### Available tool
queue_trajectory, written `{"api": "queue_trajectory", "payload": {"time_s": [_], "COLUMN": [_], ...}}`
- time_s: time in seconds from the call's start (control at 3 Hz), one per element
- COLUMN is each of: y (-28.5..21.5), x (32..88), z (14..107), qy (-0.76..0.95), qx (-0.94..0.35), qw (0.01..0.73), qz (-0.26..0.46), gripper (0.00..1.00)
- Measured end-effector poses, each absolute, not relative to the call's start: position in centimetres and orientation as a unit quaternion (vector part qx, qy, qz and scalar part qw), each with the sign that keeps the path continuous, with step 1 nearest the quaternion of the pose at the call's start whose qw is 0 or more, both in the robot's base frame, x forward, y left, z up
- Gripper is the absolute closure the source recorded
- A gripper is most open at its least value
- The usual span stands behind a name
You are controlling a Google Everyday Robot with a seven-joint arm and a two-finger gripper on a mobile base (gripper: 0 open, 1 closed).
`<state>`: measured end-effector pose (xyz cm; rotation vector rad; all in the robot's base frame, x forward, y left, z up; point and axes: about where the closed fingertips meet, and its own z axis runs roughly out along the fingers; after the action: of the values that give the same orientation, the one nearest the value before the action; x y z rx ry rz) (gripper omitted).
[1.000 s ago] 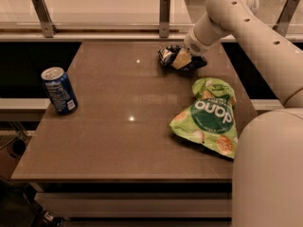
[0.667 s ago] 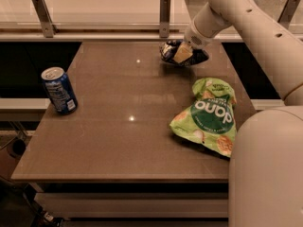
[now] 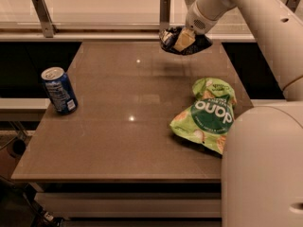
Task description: Move blue chip bag near pepsi can
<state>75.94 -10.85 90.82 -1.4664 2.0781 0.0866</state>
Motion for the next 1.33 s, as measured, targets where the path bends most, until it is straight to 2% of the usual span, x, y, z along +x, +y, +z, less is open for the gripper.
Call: {"api": "queue_trajectory", "payload": {"time_s": [0.67, 1.33], "y": [-7.0, -3.4], "x": [72.7, 67.6], "z": [93.6, 95.3], "qy": [0.743, 0.748], "qx": [-0.602, -0.606], "qw": [0.281, 0.263], "qz": [0.08, 0.061], "gripper": [1.0, 1.0]}}
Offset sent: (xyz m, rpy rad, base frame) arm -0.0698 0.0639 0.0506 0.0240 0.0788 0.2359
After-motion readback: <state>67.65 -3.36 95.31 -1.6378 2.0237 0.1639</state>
